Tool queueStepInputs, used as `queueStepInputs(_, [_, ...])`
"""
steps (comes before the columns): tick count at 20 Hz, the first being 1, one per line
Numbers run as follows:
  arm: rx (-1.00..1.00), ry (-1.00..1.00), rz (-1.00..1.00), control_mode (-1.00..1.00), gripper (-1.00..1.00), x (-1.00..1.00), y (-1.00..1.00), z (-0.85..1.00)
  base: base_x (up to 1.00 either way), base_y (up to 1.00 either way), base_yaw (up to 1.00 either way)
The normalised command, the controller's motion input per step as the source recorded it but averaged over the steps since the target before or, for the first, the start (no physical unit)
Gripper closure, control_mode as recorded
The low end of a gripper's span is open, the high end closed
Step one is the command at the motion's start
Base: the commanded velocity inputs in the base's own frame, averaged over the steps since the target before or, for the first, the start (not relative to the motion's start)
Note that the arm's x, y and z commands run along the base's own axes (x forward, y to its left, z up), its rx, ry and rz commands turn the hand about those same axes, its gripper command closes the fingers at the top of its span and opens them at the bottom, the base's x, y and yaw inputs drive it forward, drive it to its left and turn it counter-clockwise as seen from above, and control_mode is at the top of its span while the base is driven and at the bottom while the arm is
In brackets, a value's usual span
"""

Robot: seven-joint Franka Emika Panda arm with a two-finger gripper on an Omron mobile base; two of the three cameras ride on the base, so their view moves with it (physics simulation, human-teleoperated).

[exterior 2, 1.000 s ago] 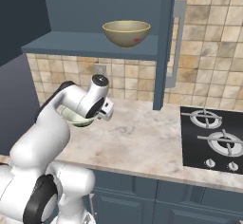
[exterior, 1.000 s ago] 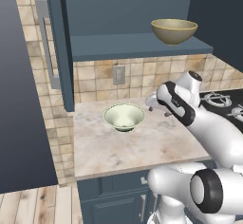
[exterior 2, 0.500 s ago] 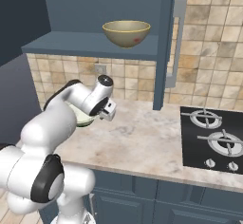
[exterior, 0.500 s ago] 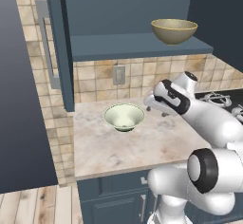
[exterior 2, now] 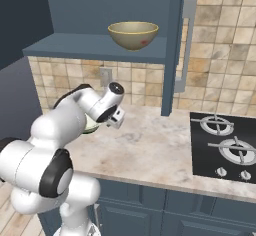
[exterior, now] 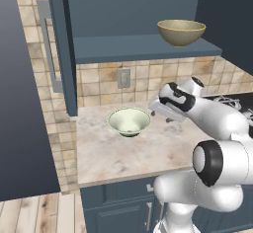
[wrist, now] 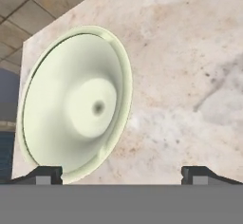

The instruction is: Open the cabinet. Pick the bowls from the counter and place them in the cabinet. Then close the cabinet.

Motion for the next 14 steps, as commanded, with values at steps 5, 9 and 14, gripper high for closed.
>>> queueStepInputs(5, [0.08, 0.01, 0.0, -1.0, -1.0, 0.13, 0.0, -0.19, 0.0, 0.0, 0.0])
queueStepInputs(9, [0.03, 0.0, 0.01, -1.0, -1.0, 0.16, 0.0, -0.18, 0.0, 0.0, 0.0])
queueStepInputs(14, [0.0, 0.0, 0.0, -1.0, -1.0, 0.21, 0.05, -0.19, 0.0, 0.0, 0.0])
